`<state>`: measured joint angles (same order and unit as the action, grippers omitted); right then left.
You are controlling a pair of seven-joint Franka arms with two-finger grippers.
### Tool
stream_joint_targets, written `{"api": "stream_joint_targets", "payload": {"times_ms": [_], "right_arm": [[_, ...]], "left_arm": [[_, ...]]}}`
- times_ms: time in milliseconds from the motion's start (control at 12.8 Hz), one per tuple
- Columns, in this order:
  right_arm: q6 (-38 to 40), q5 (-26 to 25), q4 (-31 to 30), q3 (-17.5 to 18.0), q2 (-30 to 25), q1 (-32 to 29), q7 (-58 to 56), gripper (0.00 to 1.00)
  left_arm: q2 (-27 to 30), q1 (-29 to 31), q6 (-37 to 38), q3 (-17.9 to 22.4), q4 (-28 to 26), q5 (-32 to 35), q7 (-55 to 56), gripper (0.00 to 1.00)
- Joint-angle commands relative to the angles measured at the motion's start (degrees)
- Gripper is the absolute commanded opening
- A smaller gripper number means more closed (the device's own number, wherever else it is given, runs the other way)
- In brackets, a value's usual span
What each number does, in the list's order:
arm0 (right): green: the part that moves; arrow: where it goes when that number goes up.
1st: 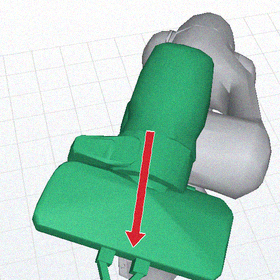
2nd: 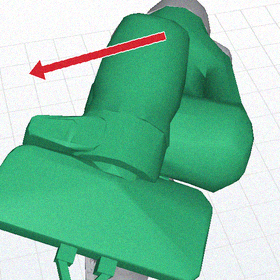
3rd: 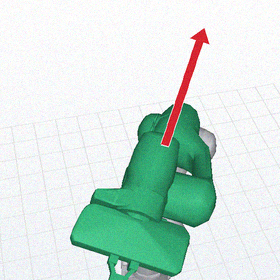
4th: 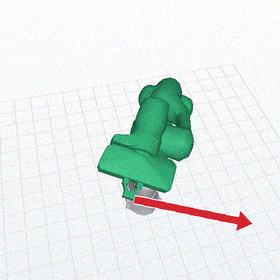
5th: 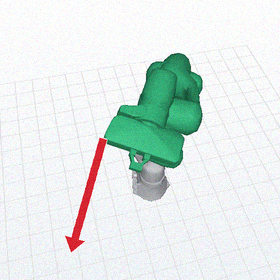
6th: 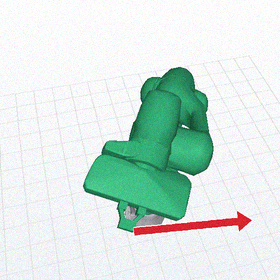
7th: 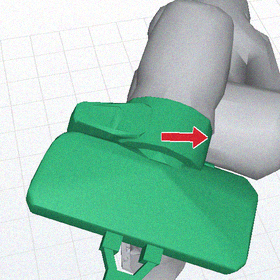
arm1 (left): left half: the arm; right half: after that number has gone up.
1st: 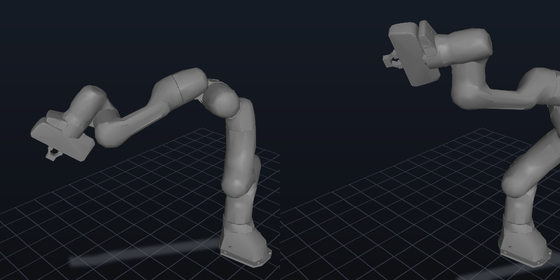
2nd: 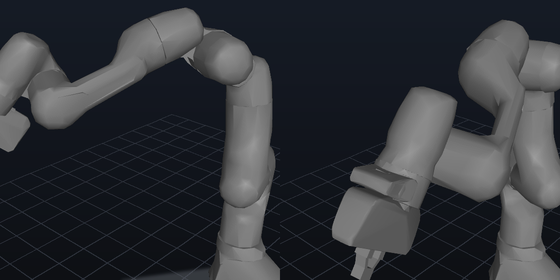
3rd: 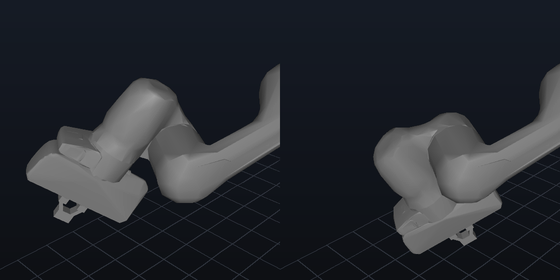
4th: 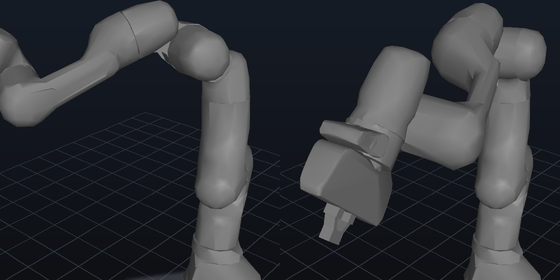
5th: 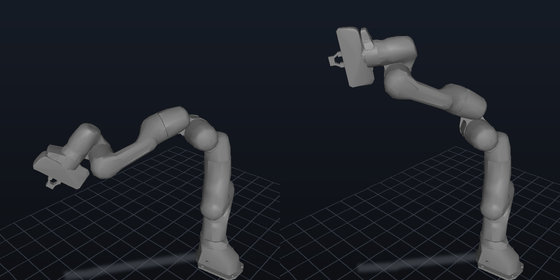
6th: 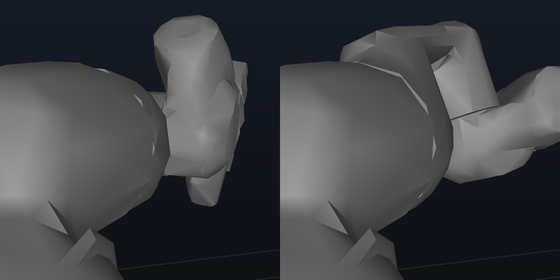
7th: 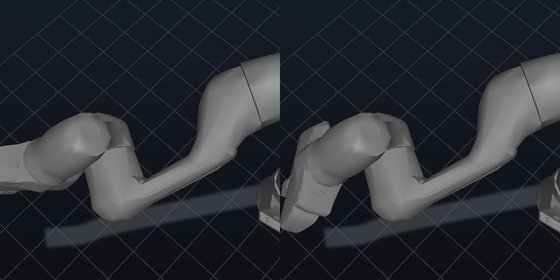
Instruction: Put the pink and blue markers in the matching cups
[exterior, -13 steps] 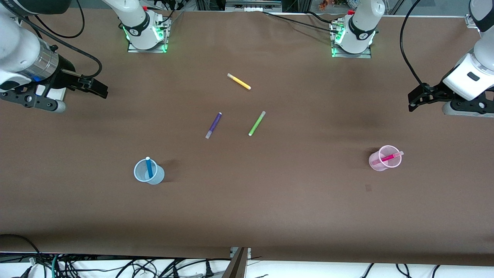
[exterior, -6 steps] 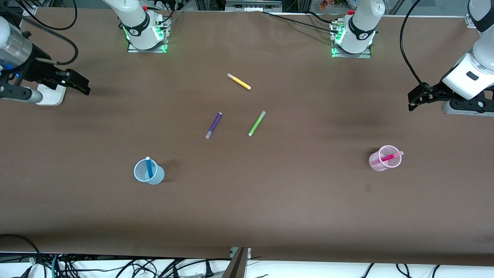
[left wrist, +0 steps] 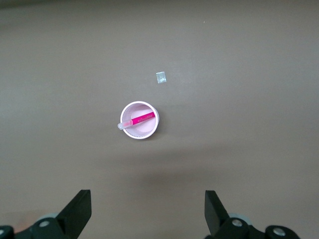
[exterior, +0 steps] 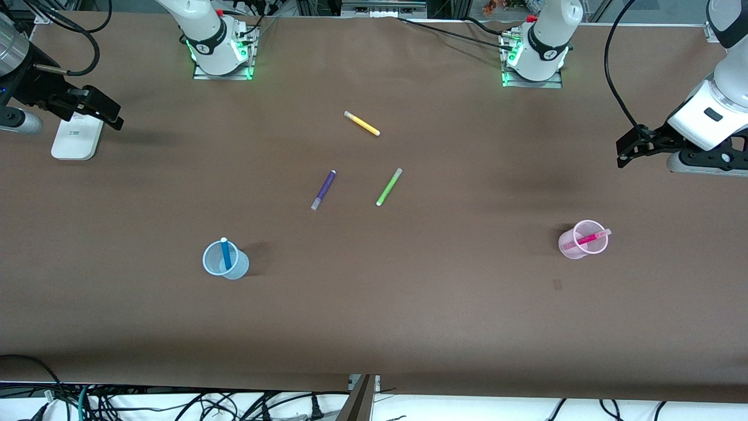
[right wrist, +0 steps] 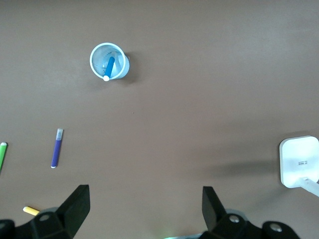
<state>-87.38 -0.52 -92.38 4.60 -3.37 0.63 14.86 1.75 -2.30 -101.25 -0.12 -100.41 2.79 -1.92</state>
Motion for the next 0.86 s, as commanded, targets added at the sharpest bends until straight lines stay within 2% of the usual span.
{"api": "stream_joint_targets", "payload": {"times_ms": [0, 78, 157, 235, 314, 784], "right_arm": [[0.1, -0.6, -1.0, 1.4, -0.7, 0.6, -0.4, 0.99], [0.4, -0.9, -1.0, 0.9, -0.8, 1.6, -0.4, 0.99], [1.0, -0.8, -0.7, 1.7, -0.8, 0.1, -0.4, 0.99], [1.2, -0.4, -0.5, 4.9, -0.6, -3.0, -0.4, 0.99], [1.2, -0.4, -0.5, 5.9, -0.6, -4.1, -0.4, 0.99], [1.2, -0.5, -0.4, 5.9, -0.4, -4.0, -0.4, 0.99]], "left_arm": [[1.3, -0.8, -0.4, 0.7, -1.1, 0.5, -1.2, 1.0], [1.3, -0.8, -0.4, 0.7, -1.1, 0.5, -1.2, 1.0], [1.3, -0.8, -0.4, 0.7, -1.1, 0.5, -1.2, 1.0], [1.3, -0.8, -0.4, 0.7, -1.1, 0.5, -1.2, 1.0], [1.3, -0.8, -0.4, 0.7, -1.1, 0.5, -1.2, 1.0], [1.1, -0.7, -0.4, 0.7, -1.1, 0.4, -1.2, 1.0]]}}
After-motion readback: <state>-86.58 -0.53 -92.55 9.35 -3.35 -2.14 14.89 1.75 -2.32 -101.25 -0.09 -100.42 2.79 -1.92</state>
